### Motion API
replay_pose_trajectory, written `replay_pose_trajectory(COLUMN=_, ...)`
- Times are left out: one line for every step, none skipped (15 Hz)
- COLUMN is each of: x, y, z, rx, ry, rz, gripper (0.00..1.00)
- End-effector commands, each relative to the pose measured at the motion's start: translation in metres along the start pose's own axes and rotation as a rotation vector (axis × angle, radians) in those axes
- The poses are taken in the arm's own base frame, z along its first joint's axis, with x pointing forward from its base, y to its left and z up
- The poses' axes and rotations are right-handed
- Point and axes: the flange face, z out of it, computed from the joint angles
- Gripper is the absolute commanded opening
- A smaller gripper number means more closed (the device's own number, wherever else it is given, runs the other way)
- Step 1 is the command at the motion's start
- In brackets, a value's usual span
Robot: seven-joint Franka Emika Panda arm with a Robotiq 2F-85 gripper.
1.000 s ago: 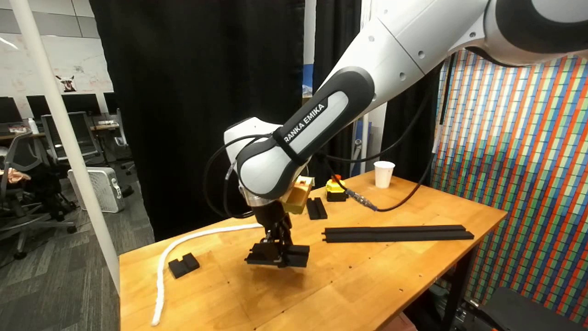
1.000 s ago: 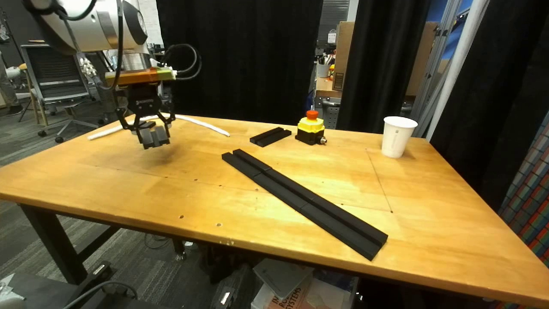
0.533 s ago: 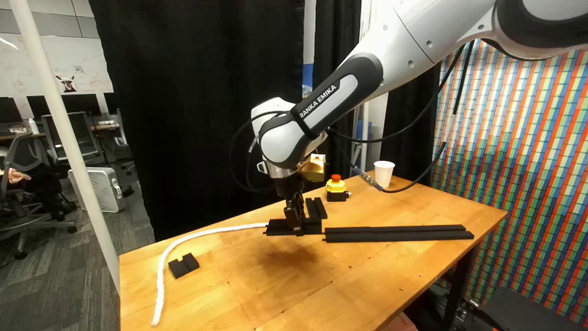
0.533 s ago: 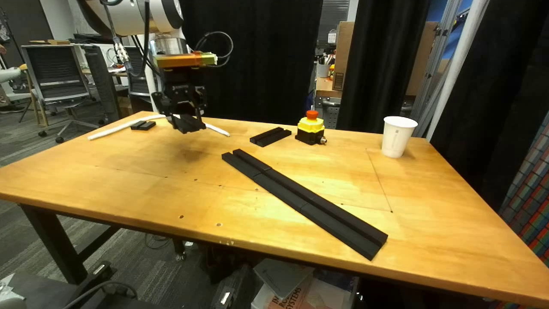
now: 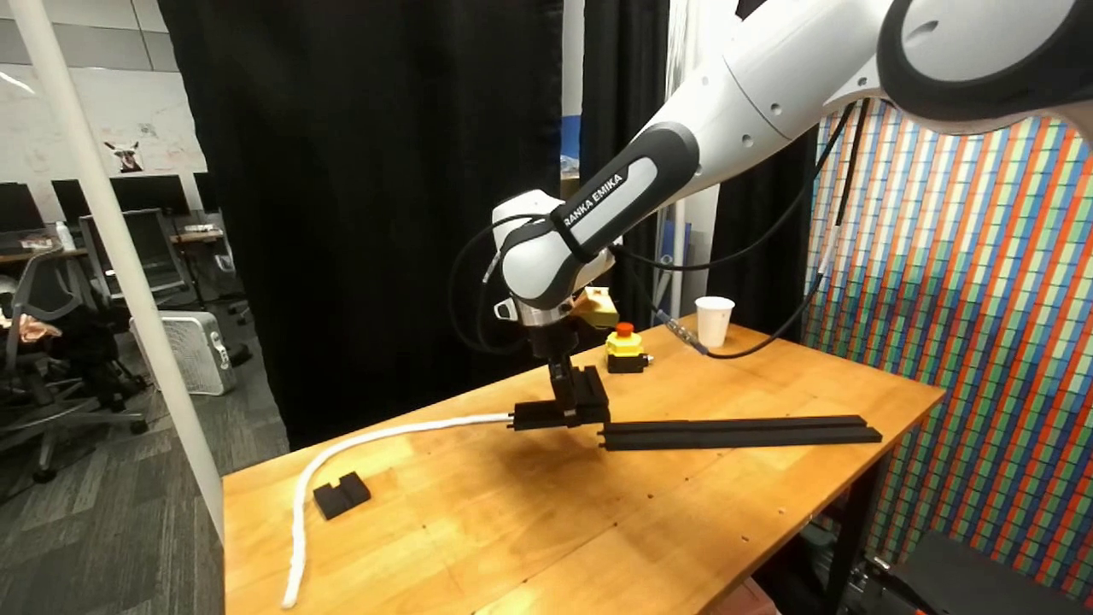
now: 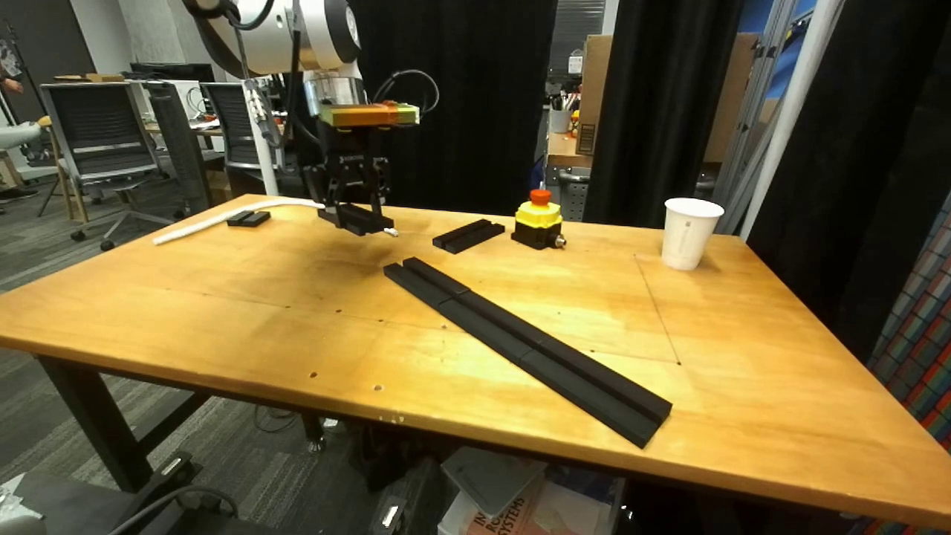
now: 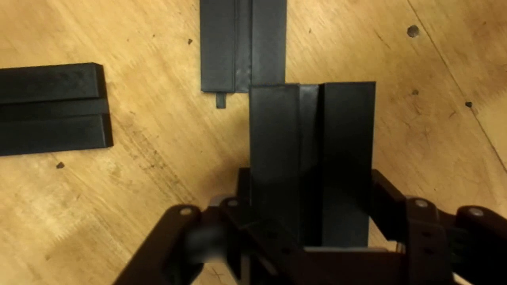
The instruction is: Pick up the black objects and put them in a straight line.
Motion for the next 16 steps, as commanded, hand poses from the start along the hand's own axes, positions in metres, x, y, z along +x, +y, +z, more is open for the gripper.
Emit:
replay_pose_trajectory(x=0.006, y=0.031, z=0.015, rx=0.012, ry=0.015, rz=-0.023, gripper=0.46)
replay_pose_trajectory(x=0.005, y=0.038, z=0.021, rx=0.023, ry=0.014, rz=-0.024, gripper=0.46)
replay_pose_trajectory(x=0.006, y=0.044, z=0.026, rx=0.031, ry=0.016, rz=-0.024, gripper=0.46)
replay_pose_trajectory(x=0.006, y=0.049, z=0.032, rx=0.042, ry=0.016, rz=-0.025, gripper=0.46)
replay_pose_trajectory(x=0.007, y=0.055, z=0.036, rx=0.047, ry=0.018, rz=-0.023, gripper=0.46)
replay_pose_trajectory(x=0.007, y=0.059, z=0.038, rx=0.052, ry=0.022, rz=-0.023, gripper=0.46)
replay_pose_trajectory(x=0.008, y=0.063, z=0.041, rx=0.056, ry=0.027, rz=-0.015, gripper=0.46)
replay_pose_trajectory(x=0.009, y=0.067, z=0.043, rx=0.062, ry=0.034, rz=-0.008, gripper=0.46)
replay_pose_trajectory(x=0.01, y=0.069, z=0.043, rx=0.062, ry=0.041, rz=0.003, gripper=0.46)
replay_pose_trajectory(x=0.011, y=0.07, z=0.043, rx=0.065, ry=0.05, rz=0.012, gripper=0.46)
replay_pose_trajectory(x=0.012, y=0.072, z=0.044, rx=0.065, ry=0.053, rz=0.015, gripper=0.46)
replay_pose_trajectory(x=0.013, y=0.073, z=0.045, rx=0.067, ry=0.058, rz=0.021, gripper=0.46)
replay_pose_trajectory(x=0.014, y=0.074, z=0.045, rx=0.07, ry=0.062, rz=0.024, gripper=0.46)
replay_pose_trajectory(x=0.014, y=0.075, z=0.045, rx=0.071, ry=0.067, rz=0.031, gripper=0.46)
replay_pose_trajectory(x=0.014, y=0.076, z=0.046, rx=0.078, ry=0.073, rz=0.037, gripper=0.46)
replay_pose_trajectory(x=0.014, y=0.076, z=0.046, rx=0.083, ry=0.077, rz=0.041, gripper=0.46)
